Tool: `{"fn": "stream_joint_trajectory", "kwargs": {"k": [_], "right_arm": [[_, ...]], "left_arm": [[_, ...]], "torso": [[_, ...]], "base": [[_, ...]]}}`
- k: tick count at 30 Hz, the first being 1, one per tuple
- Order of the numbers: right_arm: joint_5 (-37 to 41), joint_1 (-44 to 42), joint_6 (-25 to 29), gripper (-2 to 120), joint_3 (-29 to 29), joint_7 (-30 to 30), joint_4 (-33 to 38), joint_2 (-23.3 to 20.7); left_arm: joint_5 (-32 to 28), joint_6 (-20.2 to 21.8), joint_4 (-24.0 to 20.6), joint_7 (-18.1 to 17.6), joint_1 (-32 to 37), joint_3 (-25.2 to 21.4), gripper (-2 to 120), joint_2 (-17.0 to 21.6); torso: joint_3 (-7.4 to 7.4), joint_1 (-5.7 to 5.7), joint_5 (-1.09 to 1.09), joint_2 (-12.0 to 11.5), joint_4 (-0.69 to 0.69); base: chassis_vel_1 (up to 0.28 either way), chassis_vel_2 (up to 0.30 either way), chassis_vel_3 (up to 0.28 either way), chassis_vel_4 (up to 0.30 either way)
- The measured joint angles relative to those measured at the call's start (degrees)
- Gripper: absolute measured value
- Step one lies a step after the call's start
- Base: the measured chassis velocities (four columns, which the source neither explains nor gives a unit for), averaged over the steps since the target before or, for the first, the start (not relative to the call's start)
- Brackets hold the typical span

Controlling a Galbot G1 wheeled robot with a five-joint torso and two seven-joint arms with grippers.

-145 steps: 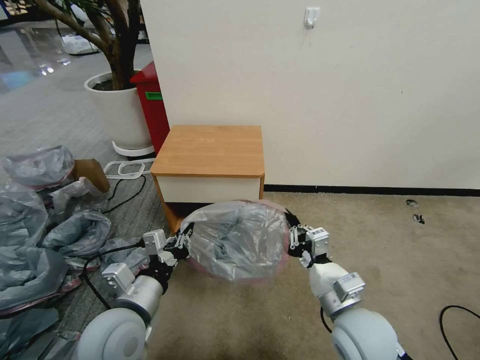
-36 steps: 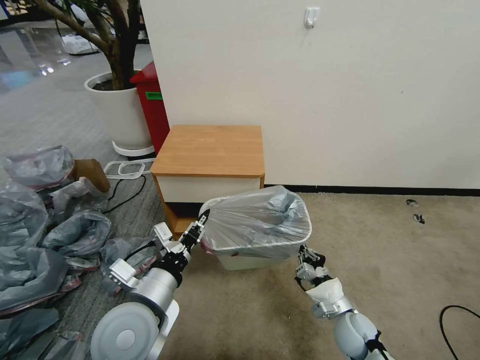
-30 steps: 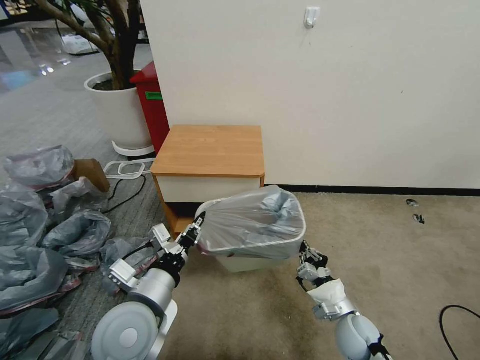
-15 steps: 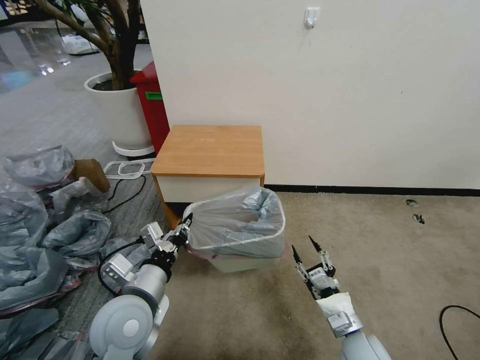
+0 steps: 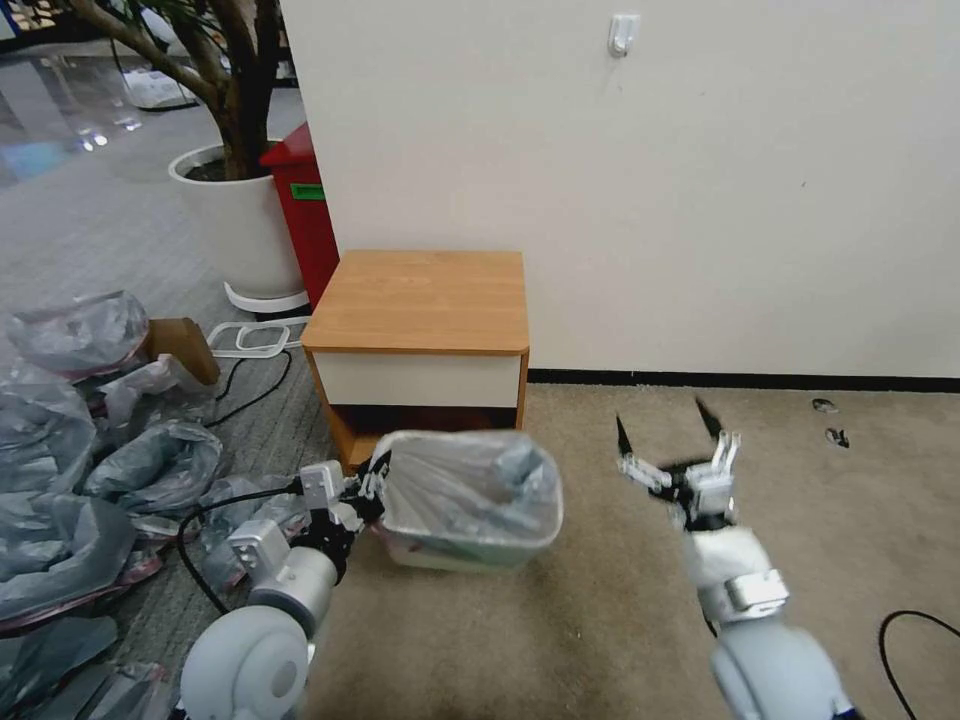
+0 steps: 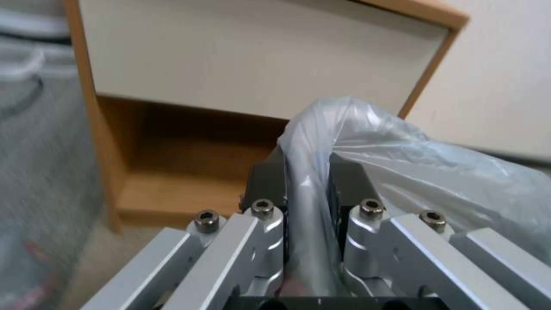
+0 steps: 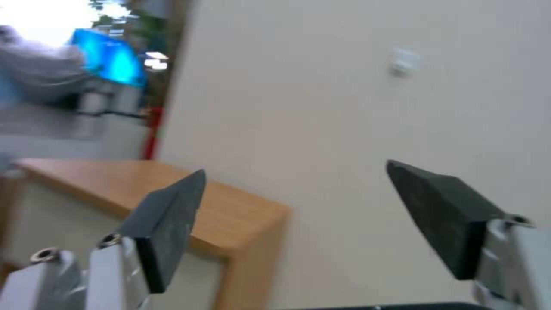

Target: Pick up the garbage bag from the table and place it over the trash can.

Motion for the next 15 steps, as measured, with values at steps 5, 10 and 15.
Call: {"fn": "stream_joint_trajectory", "kwargs": {"k": [5,10,15], "right_arm": [[3.5,4.3,-10.5,63,-6.2,-4.3,4.9,-11.6],[11.3,11.2,-22.7,46,-12.2,-6.3,6.2,-20.7],[13.5,14.7,-29.4,26,-17.7,-8.0,3.0,-24.7]], "left_arm": [[10.0,-2.3,-0.2,1.7,0.9,2.4,10,-0.1],[16.1,-4.7,-0.2,2.5,1.8,4.2,10,-1.1],[19.6,-6.2,0.1,2.8,2.1,5.7,10,-2.2]], "torso": [[0.0,0.0,0.02,0.0,0.0],[0.0,0.0,0.02,0.0,0.01],[0.0,0.0,0.01,0.0,0.0]], "base": [[0.0,0.0,0.0,0.0],[0.0,0.0,0.0,0.0],[0.0,0.0,0.0,0.0]]}}
